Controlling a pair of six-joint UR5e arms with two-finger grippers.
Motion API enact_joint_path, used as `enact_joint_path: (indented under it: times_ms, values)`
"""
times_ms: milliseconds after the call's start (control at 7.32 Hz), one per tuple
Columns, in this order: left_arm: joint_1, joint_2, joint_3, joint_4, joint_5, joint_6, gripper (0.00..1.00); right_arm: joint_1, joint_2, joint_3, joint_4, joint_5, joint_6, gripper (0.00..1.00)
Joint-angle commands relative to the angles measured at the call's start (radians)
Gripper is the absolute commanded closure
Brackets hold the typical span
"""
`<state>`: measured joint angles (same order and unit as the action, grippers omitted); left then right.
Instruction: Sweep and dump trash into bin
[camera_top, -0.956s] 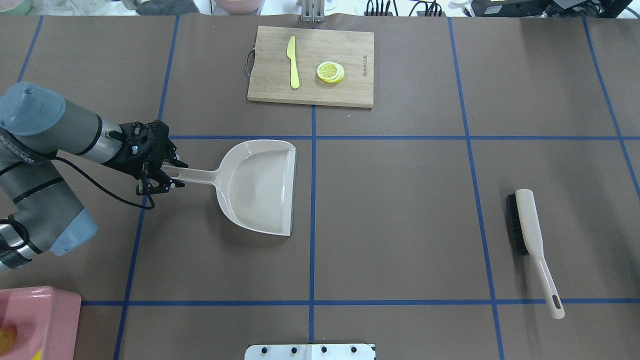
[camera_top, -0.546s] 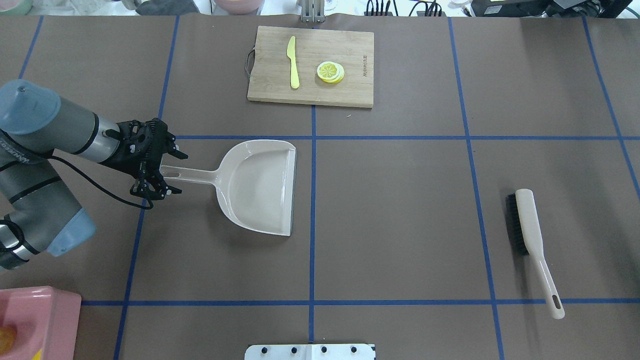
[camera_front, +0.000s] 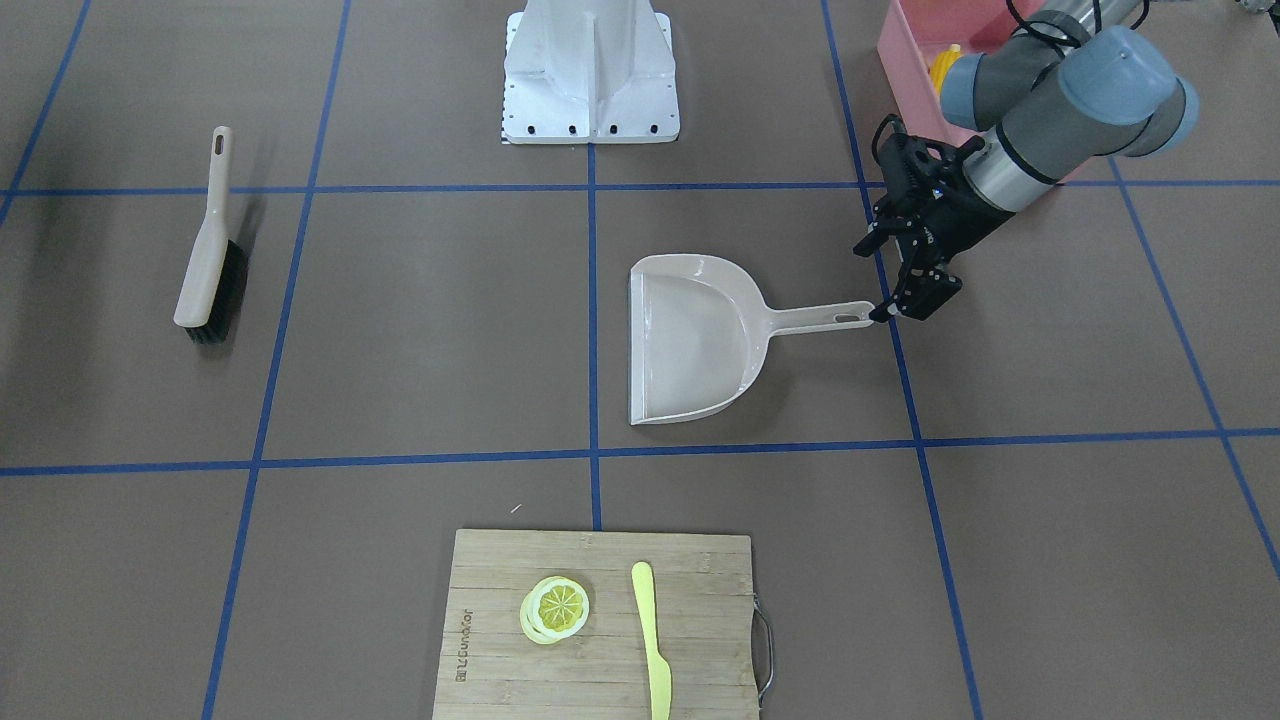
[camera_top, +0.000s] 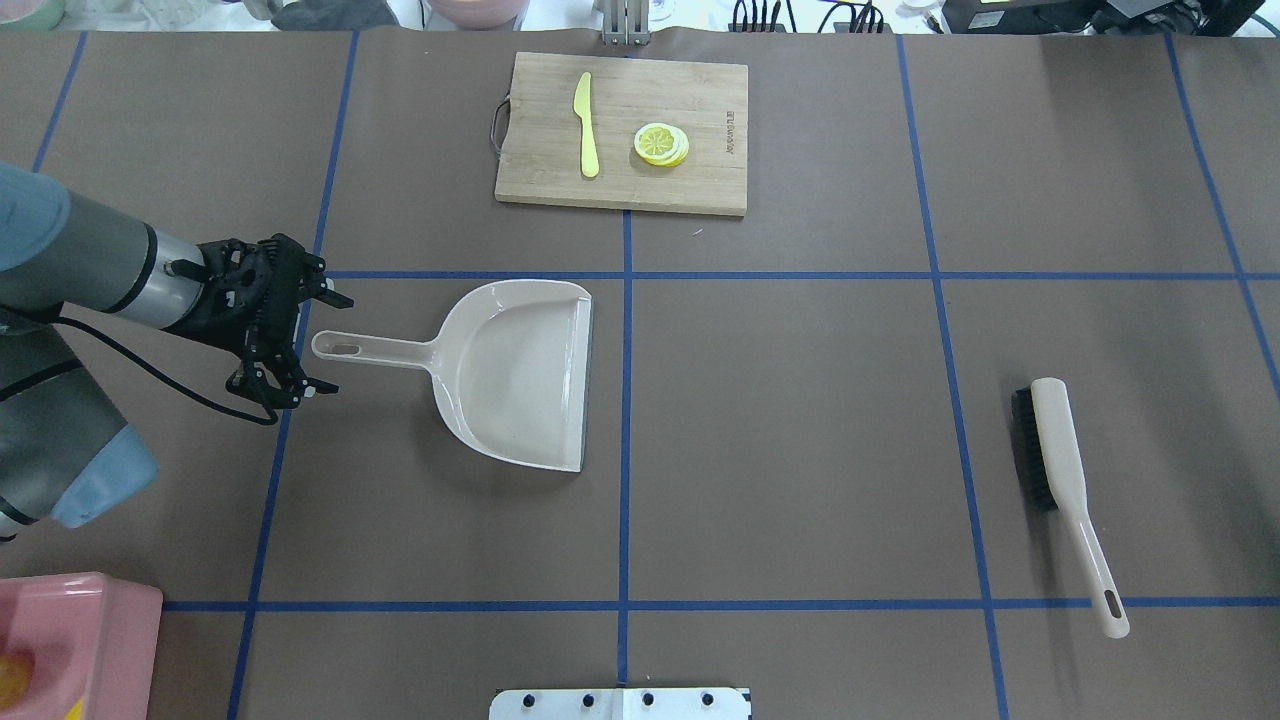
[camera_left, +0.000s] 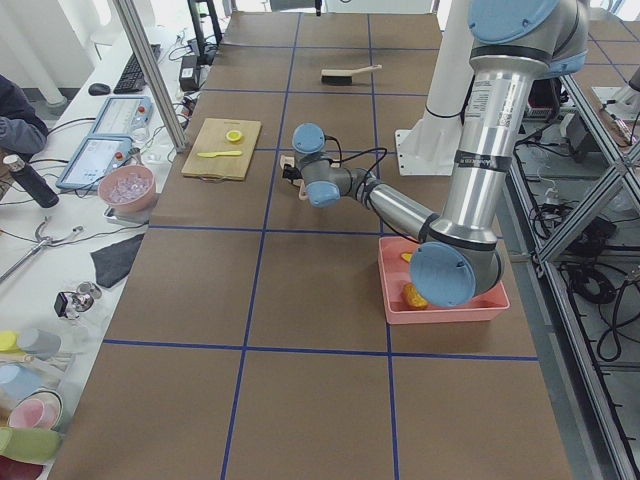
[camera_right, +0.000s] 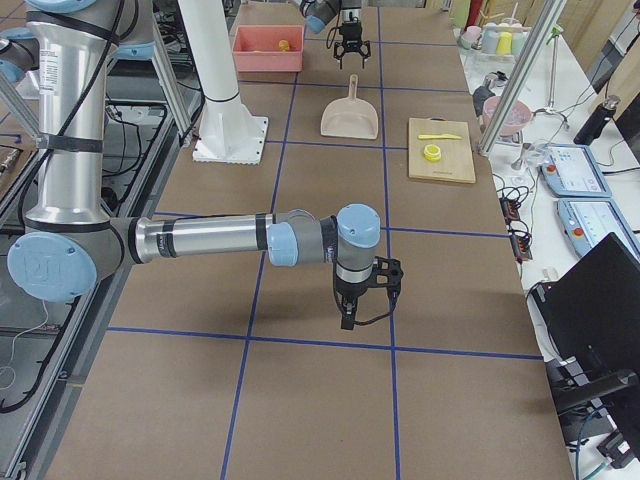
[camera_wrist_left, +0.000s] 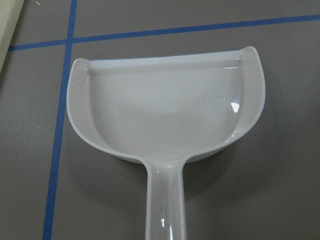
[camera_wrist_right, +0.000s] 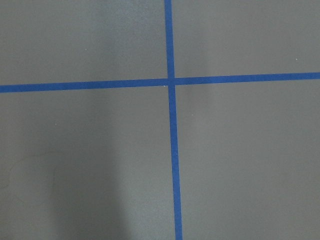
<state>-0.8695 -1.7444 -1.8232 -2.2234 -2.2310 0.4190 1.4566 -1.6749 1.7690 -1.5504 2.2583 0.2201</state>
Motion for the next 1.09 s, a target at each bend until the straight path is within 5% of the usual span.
enact_joint_path:
  times_ms: [0, 273, 546, 956]
  values:
    - [-0.164, 0.003, -0.034, 0.246, 0.002, -0.009, 0.01, 0.005, -0.002, 0.0, 0.001, 0.001, 0.001, 0.0]
    - [-0.286, 0.037, -0.028, 0.477, 0.002, -0.011, 0.01, 0.025, -0.014, 0.001, 0.001, 0.0, 0.002, 0.0]
    - [-0.403, 0.171, -0.021, 0.508, 0.001, -0.011, 0.01, 0.03, -0.014, -0.002, 0.001, -0.006, 0.001, 0.0]
    - [-0.581, 0.232, 0.118, 0.505, -0.012, -0.136, 0.01, 0.033, -0.017, -0.003, 0.0, -0.01, 0.001, 0.0]
